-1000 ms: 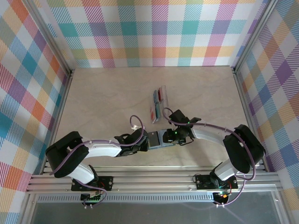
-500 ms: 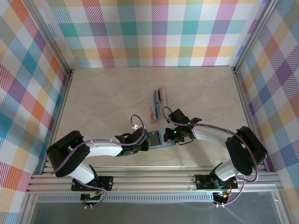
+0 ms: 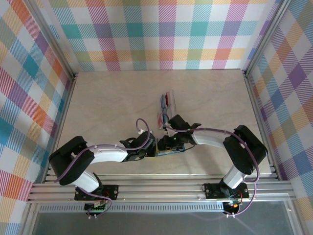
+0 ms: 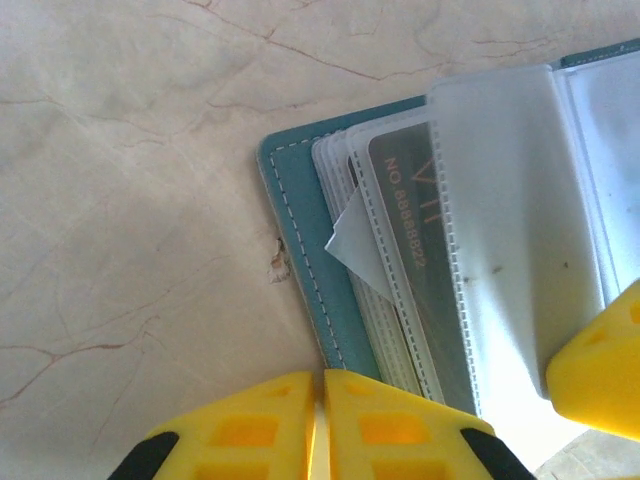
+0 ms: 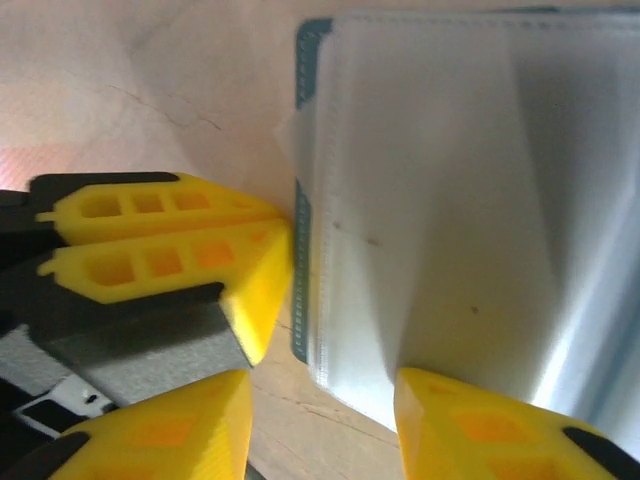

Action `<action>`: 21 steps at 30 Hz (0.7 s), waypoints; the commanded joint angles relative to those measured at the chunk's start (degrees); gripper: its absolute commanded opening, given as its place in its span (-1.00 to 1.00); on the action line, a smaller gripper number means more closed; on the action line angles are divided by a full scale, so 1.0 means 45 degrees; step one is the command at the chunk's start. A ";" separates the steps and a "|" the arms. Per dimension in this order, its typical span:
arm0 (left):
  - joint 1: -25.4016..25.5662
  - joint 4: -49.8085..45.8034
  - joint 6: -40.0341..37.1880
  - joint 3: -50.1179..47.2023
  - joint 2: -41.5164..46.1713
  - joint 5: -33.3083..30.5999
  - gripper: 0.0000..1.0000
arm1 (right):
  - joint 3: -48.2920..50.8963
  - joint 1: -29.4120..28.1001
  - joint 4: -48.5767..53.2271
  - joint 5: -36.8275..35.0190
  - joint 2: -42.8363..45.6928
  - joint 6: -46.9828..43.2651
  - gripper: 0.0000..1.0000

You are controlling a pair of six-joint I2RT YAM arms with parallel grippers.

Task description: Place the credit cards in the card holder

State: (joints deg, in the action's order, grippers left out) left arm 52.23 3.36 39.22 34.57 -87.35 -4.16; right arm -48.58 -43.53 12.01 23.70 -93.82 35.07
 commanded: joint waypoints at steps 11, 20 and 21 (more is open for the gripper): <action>-0.0618 -0.0628 0.0111 -0.0801 0.1242 0.0670 -0.62 | -0.1425 0.0031 0.1771 -0.0542 0.0917 -0.0786 -0.07; -0.1019 -0.1049 0.0111 -0.1097 0.2551 0.0613 -0.57 | -0.2164 0.0592 0.3854 -0.2992 0.1158 -0.0847 -0.24; -0.1036 -0.1055 0.0107 -0.1133 0.2642 0.0596 -0.56 | -0.1965 0.0661 0.3748 -0.2975 0.1068 -0.0743 -0.26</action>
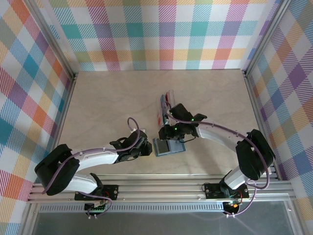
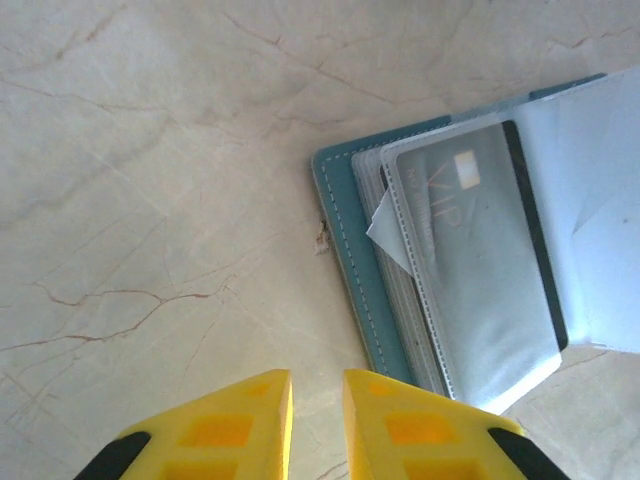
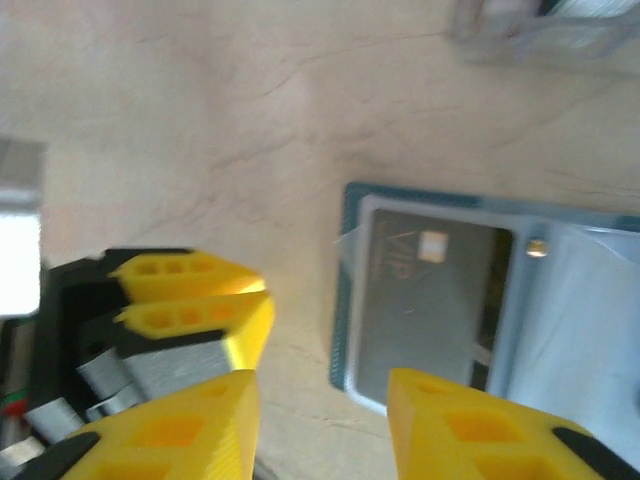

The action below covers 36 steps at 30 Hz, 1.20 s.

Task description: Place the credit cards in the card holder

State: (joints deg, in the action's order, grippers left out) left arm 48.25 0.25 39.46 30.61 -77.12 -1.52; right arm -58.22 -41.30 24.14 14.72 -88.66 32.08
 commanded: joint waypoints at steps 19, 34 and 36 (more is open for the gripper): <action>-0.0971 0.0719 0.0137 0.1191 -0.1057 0.1495 -0.55 | -0.2474 0.1418 0.2450 -0.2364 -0.0245 -0.0708 -0.27; -0.1025 0.0973 -0.0399 0.2138 -0.2744 0.2382 -0.53 | -0.0940 0.1920 0.2489 -0.1760 0.0444 -0.0712 -0.27; -0.1016 0.1086 -0.0408 0.2088 -0.2905 0.2463 -0.54 | -0.0133 0.1923 0.2087 -0.1279 0.0647 -0.0602 -0.24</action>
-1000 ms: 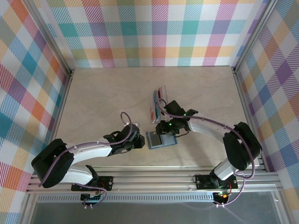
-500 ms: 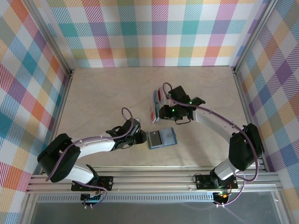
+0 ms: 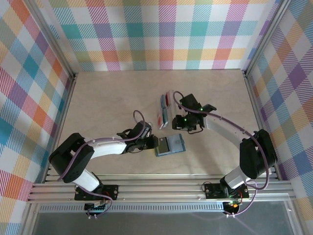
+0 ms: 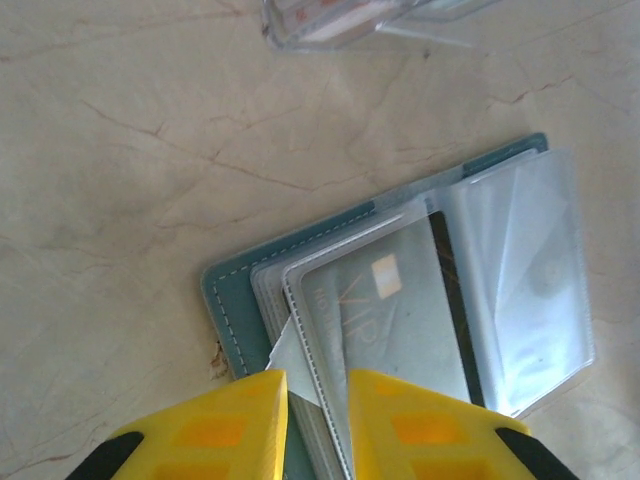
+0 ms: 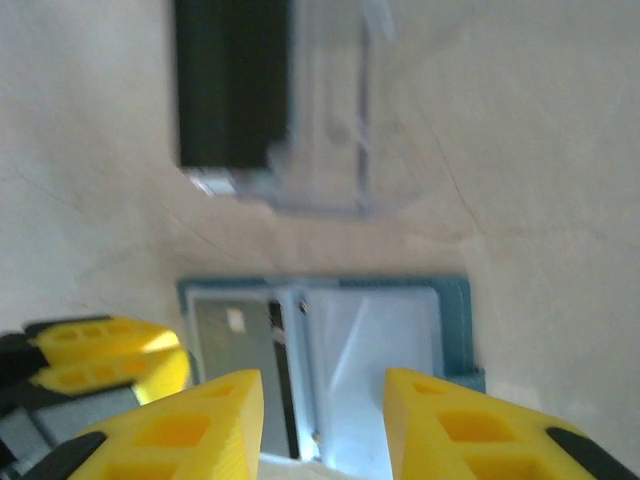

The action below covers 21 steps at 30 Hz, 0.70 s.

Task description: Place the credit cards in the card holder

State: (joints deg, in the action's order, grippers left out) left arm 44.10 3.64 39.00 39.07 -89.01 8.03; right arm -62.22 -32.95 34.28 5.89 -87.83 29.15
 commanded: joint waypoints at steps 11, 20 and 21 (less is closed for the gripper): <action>0.0061 0.0261 -0.0555 0.0285 -0.1188 0.0178 -0.56 | 0.3190 0.0037 -0.2054 0.2799 0.0100 0.0471 -0.17; 0.0100 0.0188 -0.0576 0.0334 -0.1352 0.0041 -0.57 | 0.3117 0.0027 -0.1672 0.2302 0.0304 0.0457 -0.22; 0.0093 0.0217 -0.0569 0.0317 -0.1359 0.0051 -0.57 | 0.3155 0.0035 -0.1463 0.1736 0.0662 0.0456 -0.20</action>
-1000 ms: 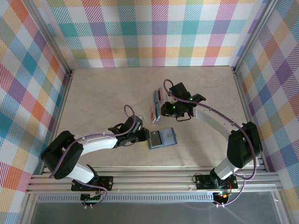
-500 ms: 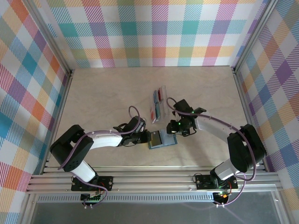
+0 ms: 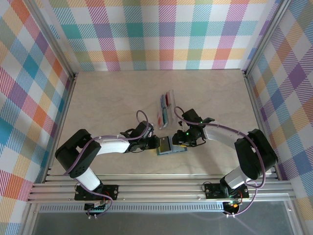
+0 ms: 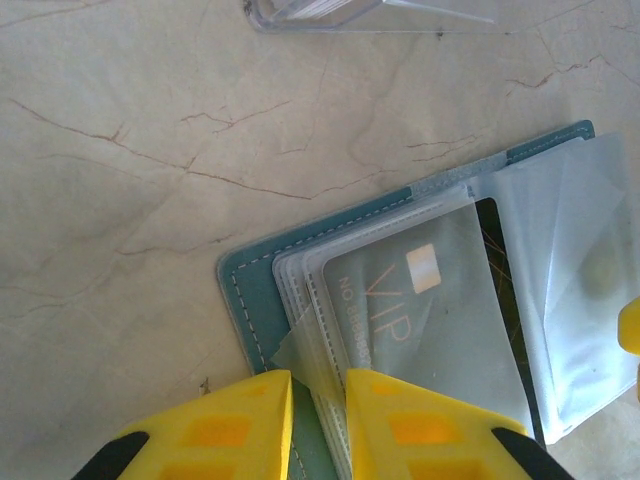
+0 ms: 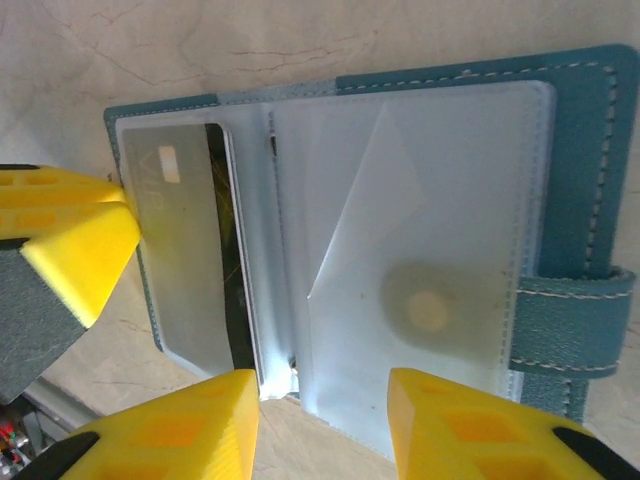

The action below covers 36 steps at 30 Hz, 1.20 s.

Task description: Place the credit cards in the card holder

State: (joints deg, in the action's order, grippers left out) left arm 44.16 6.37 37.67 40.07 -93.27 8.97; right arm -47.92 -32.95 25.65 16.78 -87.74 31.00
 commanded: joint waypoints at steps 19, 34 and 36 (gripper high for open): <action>0.0107 -0.0208 -0.0294 0.0086 -0.0461 -0.0120 -0.58 | 0.0133 0.0038 0.0418 -0.1103 -0.0111 0.0025 -0.12; 0.0167 -0.0066 -0.0256 0.0098 -0.0581 -0.0053 -0.59 | 0.0302 0.0027 0.0003 -0.0172 0.0225 -0.0020 -0.12; 0.0175 -0.0068 -0.0256 0.0096 -0.0559 -0.0041 -0.59 | 0.0247 -0.0001 -0.0191 0.0090 -0.0046 0.0024 -0.12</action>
State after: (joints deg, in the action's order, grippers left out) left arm 44.49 7.73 37.67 40.47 -94.24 8.99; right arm -47.20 -32.97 26.39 13.41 -86.59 31.00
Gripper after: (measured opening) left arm 0.203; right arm 0.439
